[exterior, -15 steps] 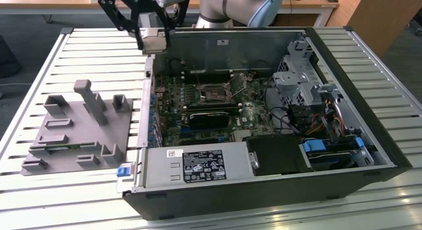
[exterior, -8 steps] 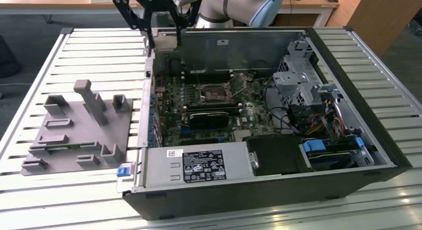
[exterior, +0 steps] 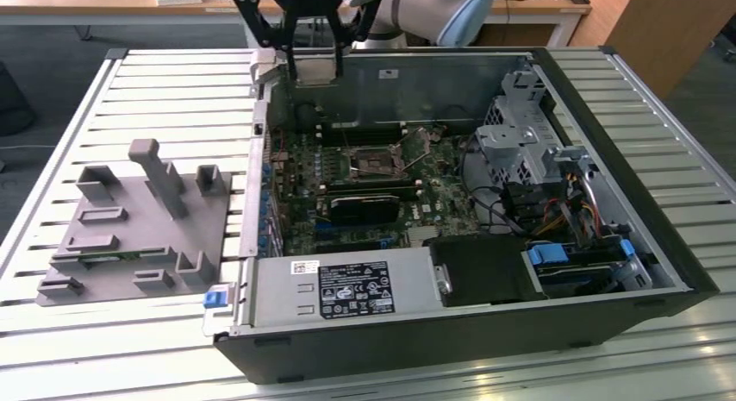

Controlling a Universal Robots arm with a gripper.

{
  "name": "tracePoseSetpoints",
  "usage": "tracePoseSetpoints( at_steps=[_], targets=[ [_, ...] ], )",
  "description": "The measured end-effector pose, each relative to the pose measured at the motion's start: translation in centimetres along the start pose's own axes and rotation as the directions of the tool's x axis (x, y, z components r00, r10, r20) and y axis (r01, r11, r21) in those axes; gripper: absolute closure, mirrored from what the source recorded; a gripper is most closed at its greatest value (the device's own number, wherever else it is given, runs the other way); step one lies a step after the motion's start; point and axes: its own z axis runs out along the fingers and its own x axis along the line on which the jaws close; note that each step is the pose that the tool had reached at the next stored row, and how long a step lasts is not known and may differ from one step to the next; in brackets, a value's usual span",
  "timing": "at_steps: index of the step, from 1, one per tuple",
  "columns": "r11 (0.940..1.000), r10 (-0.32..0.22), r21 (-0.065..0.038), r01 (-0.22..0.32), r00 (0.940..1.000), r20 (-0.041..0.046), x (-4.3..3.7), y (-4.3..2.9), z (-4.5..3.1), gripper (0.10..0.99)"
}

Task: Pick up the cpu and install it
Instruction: 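Pick up the cpu and move it towards the insertion slot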

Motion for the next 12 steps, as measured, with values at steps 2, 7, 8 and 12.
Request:
tracePoseSetpoints(
  at_steps=[2,7,8,12],
  targets=[
    [1.0,0.0,0.0,0.0,1.0,0.0001,-0.88,0.11,0.05,0.545],
    [1.0,0.0,0.0,0.0,1.0,0.0,-3.19,0.42,0.21,0.545],
    [1.0,0.0,0.0,0.0,1.0,0.0001,-3.61,0.5,0.25,0.545],
    [1.0,0.0,0.0,0.0,1.0,-0.0001,-5.2,0.96,0.4,0.545]
  ],
)
